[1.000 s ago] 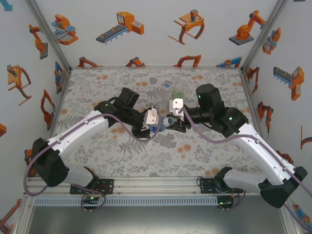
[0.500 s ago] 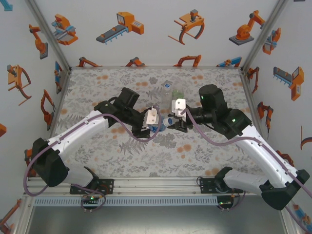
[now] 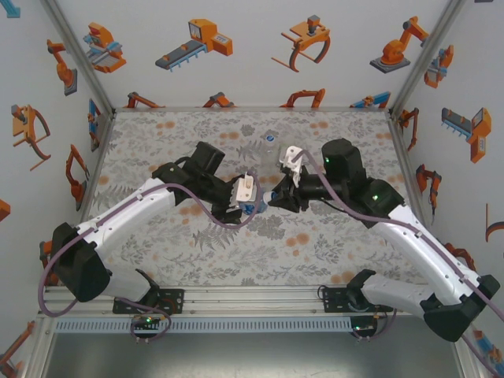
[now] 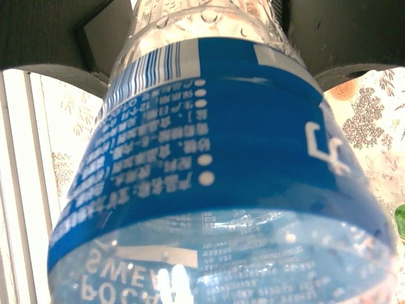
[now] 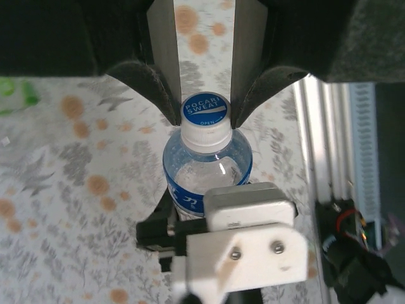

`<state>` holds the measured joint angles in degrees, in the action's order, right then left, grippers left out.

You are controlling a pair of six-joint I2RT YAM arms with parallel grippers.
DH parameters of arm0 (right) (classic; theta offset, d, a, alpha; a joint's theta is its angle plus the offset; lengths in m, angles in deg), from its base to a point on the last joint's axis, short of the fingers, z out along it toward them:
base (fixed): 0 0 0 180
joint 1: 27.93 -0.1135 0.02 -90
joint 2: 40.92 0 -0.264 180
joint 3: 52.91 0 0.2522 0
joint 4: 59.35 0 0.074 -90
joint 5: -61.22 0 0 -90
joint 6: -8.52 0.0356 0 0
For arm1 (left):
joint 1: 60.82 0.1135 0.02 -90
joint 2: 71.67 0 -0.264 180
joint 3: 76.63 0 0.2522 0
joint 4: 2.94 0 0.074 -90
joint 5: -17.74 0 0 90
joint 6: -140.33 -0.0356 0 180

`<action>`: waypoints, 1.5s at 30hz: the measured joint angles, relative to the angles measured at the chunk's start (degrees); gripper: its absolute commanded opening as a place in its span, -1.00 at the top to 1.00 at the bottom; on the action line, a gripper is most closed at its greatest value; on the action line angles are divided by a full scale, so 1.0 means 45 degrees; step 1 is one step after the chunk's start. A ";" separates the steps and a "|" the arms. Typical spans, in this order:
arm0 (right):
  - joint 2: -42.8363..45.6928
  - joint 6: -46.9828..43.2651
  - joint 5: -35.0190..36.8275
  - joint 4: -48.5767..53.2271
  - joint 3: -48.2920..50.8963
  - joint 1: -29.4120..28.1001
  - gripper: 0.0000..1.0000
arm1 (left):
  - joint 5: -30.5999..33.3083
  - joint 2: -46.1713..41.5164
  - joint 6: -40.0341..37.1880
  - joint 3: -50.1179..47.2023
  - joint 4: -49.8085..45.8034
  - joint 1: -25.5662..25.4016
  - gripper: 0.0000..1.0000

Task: Screw on the bottle caps

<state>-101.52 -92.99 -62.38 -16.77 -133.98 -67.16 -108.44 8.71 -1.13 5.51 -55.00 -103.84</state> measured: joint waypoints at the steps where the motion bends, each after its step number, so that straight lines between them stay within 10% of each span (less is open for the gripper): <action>1: 0.0131 0.1302 0.0379 -0.0219 0.0204 0.0000 1.00 | 0.0063 0.0000 0.0000 0.0000 0.0015 0.0000 1.00; 14: 0.0826 1.4523 0.3672 -0.1093 0.1467 0.0000 1.00 | 0.0277 0.0019 0.0350 0.0000 0.0034 0.0053 1.00; 17: 0.0685 1.5295 0.3832 -0.1044 0.1394 0.0000 1.00 | 0.0432 0.0019 0.0491 0.0000 0.0073 0.0073 0.58; 24: 0.0384 1.5115 0.4488 -0.0651 0.0879 0.0000 1.00 | 0.0933 -0.0087 0.0952 -0.0160 0.0928 0.0068 -0.95; 45: -0.6266 0.7825 0.8179 0.2443 -0.5008 0.0733 1.00 | 0.4911 -0.1132 0.2108 -0.1151 0.4022 0.0083 -0.94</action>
<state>-129.72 -57.78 -25.58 -5.78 -156.51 -63.86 -86.35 3.62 8.36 0.33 -36.90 -103.47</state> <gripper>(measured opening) 0.329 0.966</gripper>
